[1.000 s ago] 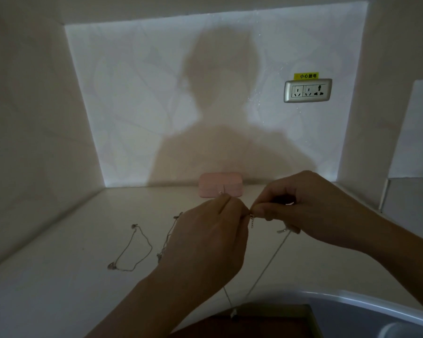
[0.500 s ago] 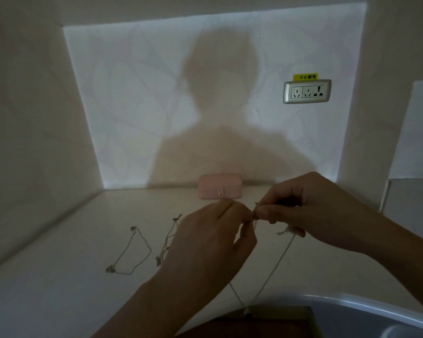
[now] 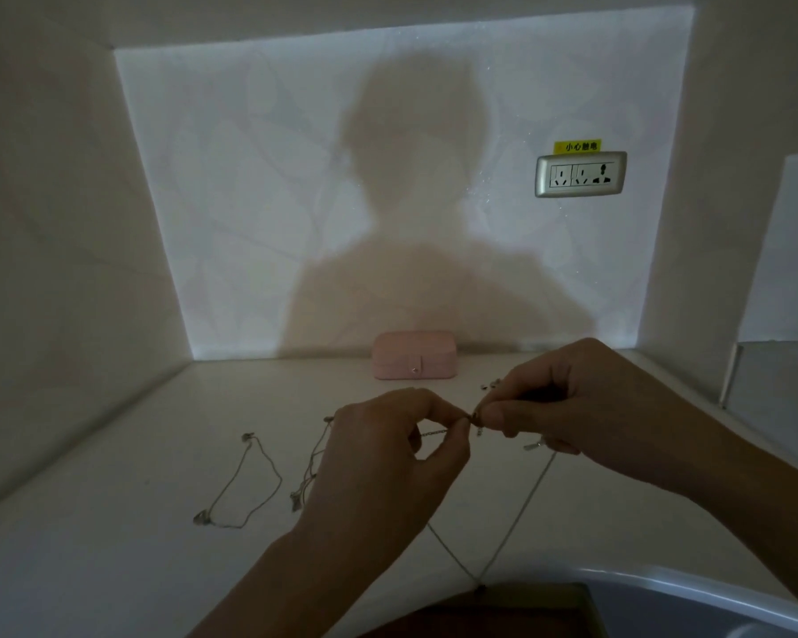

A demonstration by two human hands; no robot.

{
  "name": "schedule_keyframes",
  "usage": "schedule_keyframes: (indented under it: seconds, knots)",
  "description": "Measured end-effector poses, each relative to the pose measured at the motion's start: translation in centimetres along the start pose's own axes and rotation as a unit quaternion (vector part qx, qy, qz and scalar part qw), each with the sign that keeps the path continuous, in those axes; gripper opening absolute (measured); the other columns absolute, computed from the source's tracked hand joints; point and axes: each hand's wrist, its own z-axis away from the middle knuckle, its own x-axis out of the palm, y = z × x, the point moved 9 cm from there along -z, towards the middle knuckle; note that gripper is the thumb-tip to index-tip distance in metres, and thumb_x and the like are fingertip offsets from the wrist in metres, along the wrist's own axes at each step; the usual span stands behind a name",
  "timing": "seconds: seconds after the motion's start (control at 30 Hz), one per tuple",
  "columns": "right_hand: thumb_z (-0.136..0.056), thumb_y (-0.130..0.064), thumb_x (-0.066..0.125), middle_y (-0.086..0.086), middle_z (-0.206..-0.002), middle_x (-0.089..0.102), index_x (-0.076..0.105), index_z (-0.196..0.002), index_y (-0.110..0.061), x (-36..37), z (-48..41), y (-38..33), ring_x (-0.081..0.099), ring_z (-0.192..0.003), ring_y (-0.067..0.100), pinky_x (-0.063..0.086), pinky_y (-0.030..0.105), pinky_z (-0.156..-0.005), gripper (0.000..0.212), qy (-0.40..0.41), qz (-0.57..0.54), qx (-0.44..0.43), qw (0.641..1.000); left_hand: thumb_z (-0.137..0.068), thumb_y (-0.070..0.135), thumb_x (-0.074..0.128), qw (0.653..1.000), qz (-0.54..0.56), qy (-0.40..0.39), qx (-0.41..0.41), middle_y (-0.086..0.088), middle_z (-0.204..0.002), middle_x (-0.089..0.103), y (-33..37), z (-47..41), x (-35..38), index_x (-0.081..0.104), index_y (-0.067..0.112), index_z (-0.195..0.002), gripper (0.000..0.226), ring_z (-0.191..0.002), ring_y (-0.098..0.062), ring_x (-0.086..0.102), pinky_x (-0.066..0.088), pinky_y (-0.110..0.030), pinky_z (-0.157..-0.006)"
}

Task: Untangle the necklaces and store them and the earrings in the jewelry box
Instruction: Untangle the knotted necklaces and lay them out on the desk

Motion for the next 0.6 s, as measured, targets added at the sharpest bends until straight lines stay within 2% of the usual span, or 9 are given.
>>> schedule_keyframes:
  seconds: [0.13, 0.23, 0.37, 0.5, 0.57, 0.6]
  knots:
    - [-0.076, -0.029, 0.071, -0.010, -0.061, 0.067, 0.076, -0.074, -0.026, -0.9, -0.3, 0.4, 0.048, -0.042, -0.001, 0.035, 0.009, -0.044, 0.006, 0.027, 0.041, -0.003, 0.999, -0.077, 0.034, 0.065, 0.999, 0.026, -0.026, -0.030, 0.013, -0.043, 0.045, -0.7, -0.1, 0.4, 0.065, 0.032, -0.066, 0.011, -0.042, -0.006, 0.040, 0.033, -0.013, -0.047]
    - [-0.076, -0.026, 0.072, -0.015, -0.068, 0.070, 0.076, -0.077, -0.030, -1.3, -0.3, 0.0, 0.058, -0.054, -0.004, 0.040, 0.007, -0.052, 0.006, 0.033, 0.067, -0.036, 0.997, -0.077, 0.032, 0.064, 0.994, 0.060, -0.063, -0.070, 0.010, -0.036, 0.039, -1.3, -0.2, 0.8, 0.069, 0.026, -0.069, 0.011, -0.038, -0.006, 0.035, 0.031, -0.012, -0.045]
    - [-0.075, -0.024, 0.073, -0.018, -0.066, 0.068, 0.076, -0.078, -0.032, -0.6, -0.5, -0.2, 0.060, -0.060, -0.003, 0.041, 0.008, -0.057, 0.009, 0.008, 0.068, -0.075, 0.995, -0.075, 0.036, 0.062, 0.995, 0.046, -0.066, -0.057, 0.010, -0.038, 0.038, -1.3, -0.3, 0.9, 0.067, 0.028, -0.067, 0.013, -0.039, -0.007, 0.034, 0.031, -0.013, -0.046]
    - [-0.074, -0.037, 0.073, -0.018, -0.074, 0.067, 0.077, -0.085, -0.032, -0.3, 0.0, -1.3, 0.062, -0.069, 0.004, 0.042, 0.008, -0.059, 0.013, 0.017, 0.112, -0.177, 0.978, -0.078, 0.032, 0.067, 0.989, 0.082, -0.092, -0.084, 0.010, -0.035, 0.036, -1.5, -0.3, 1.3, 0.071, 0.025, -0.070, 0.011, -0.036, -0.006, 0.032, 0.027, -0.011, -0.043]
    - [-0.077, -0.040, 0.070, -0.017, -0.077, 0.067, 0.077, -0.089, -0.028, -0.2, 0.4, -2.0, 0.063, -0.072, 0.003, 0.044, 0.008, -0.061, 0.018, 0.019, 0.131, -0.218, 0.967, -0.076, 0.032, 0.068, 0.976, 0.140, -0.125, -0.108, 0.009, -0.039, 0.045, -1.8, -0.4, 1.8, 0.073, 0.022, -0.073, 0.012, -0.037, -0.006, 0.035, 0.032, -0.012, -0.049]
    - [-0.078, -0.041, 0.066, -0.017, -0.078, 0.067, 0.077, -0.089, -0.028, -0.2, 0.5, -2.2, 0.063, -0.073, 0.003, 0.044, 0.008, -0.061, 0.020, 0.020, 0.135, -0.226, 0.965, -0.075, 0.035, 0.067, 0.968, 0.171, -0.146, -0.113, 0.006, -0.046, 0.054, -1.8, -0.4, 2.2, 0.074, 0.022, -0.074, 0.014, -0.040, -0.013, 0.041, 0.036, -0.016, -0.054]
